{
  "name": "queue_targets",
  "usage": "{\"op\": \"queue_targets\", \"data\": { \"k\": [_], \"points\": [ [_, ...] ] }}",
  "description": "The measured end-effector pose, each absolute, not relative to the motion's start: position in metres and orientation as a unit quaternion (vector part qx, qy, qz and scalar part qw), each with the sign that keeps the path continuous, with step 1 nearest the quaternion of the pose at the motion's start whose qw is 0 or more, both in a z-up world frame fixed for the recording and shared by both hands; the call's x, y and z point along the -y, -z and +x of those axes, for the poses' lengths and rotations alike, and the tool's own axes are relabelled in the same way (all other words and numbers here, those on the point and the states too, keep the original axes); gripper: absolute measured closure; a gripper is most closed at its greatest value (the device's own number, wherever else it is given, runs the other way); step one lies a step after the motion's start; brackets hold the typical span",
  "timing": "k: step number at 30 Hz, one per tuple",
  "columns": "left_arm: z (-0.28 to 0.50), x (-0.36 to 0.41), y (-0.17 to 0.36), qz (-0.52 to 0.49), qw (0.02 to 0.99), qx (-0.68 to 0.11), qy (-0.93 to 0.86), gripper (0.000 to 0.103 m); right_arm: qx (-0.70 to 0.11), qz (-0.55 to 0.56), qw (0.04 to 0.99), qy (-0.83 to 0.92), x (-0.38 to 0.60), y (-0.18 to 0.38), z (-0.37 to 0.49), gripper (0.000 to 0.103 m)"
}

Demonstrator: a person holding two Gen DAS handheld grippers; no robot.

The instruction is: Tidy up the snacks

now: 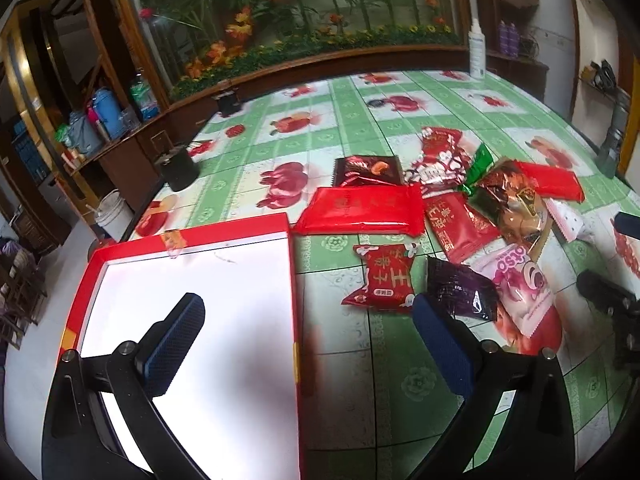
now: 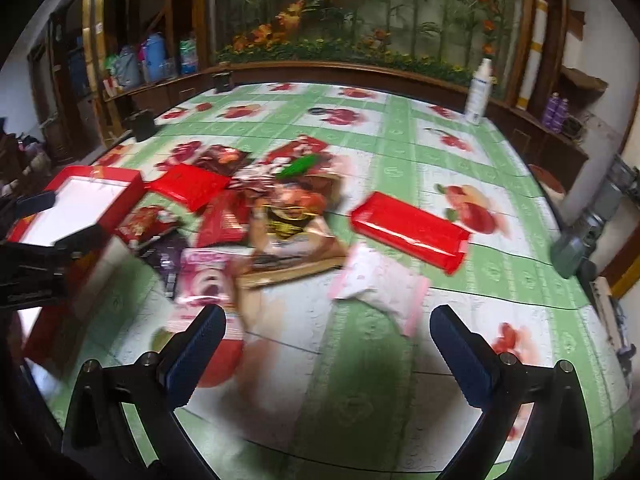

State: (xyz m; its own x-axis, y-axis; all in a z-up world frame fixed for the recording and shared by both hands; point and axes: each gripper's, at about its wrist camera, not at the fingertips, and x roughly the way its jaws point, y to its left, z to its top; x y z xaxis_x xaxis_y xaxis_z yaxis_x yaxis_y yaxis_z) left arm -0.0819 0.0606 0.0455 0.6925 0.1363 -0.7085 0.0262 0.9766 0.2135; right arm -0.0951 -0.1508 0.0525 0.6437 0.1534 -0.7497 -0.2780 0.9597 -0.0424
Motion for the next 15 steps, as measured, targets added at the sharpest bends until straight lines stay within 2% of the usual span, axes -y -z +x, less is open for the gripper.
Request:
{"op": "queue_targets", "data": {
  "k": [9, 12, 15],
  "points": [
    [-0.065, -0.077, -0.057, 0.096, 0.909, -0.404, -0.020, 0.000, -0.436, -0.088, 0.878, -0.175, 0.096, -0.034, -0.073, 0.003],
    [-0.052, -0.068, -0.049, 0.115, 0.900, -0.420, -0.007, 0.000, -0.472, -0.057, 0.859, -0.188, 0.094, -0.021, -0.061, 0.009],
    [-0.036, -0.058, -0.035, 0.120, 0.885, -0.449, 0.007, 0.000, -0.470, -0.065, 0.863, -0.173, 0.095, -0.018, -0.059, 0.009]
  ]
}}
